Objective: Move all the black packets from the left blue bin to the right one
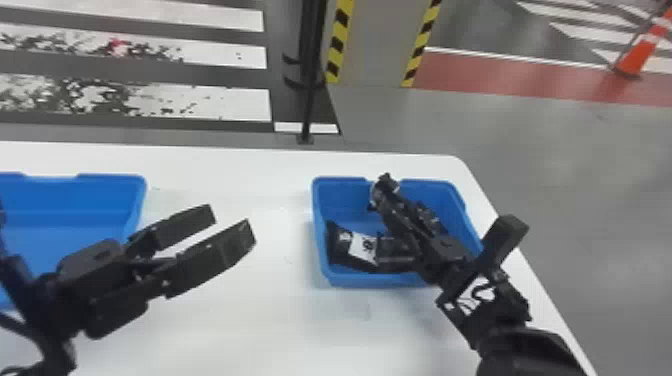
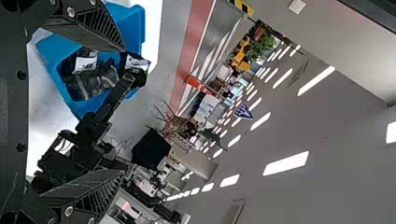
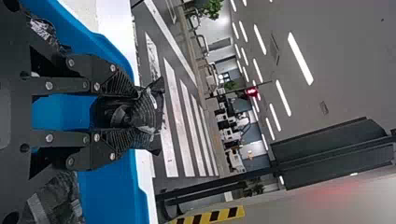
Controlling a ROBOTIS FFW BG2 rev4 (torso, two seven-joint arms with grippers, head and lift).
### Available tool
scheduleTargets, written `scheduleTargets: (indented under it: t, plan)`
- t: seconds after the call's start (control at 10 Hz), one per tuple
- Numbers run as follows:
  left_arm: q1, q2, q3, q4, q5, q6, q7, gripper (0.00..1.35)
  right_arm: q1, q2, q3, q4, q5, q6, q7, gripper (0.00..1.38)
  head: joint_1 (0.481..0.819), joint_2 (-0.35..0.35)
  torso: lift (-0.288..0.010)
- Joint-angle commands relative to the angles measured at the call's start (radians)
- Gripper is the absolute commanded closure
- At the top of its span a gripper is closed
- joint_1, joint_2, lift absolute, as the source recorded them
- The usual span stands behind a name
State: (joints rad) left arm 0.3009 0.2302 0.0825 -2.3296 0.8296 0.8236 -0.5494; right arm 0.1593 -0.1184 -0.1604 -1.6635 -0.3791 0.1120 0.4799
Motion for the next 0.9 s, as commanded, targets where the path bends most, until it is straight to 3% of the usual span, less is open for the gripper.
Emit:
scheduleTargets:
  t: [0.0,0.1,0.3,0.6,0.8]
  plan:
    - [0.028,0.0,0.019,-0.011,-0.002,-0.019,-0.001,0.14,0.025,0.002,-0.017,-0.021,-0.004,0.006,0.0,0.25,0.695,-0.229,-0.185]
    - [0.05,0.001,0.031,-0.02,-0.006,-0.043,-0.001,0.14,0.059,0.006,-0.033,-0.07,-0.002,0.006,0.0,0.06,0.695,-0.227,-0.185]
    - [0.111,0.001,0.069,-0.045,-0.022,-0.109,-0.001,0.14,0.14,0.017,-0.039,-0.176,-0.004,-0.041,-0.003,0.14,0.695,-0.226,-0.185]
    - [0.234,-0.005,0.151,-0.065,-0.104,-0.262,-0.001,0.14,0.322,0.065,-0.023,-0.385,0.052,-0.137,-0.041,0.15,0.695,-0.177,-0.185]
    - [0.32,-0.04,0.229,-0.079,-0.199,-0.338,-0.001,0.14,0.447,0.095,-0.019,-0.505,0.11,-0.169,-0.089,0.15,0.695,-0.13,-0.185]
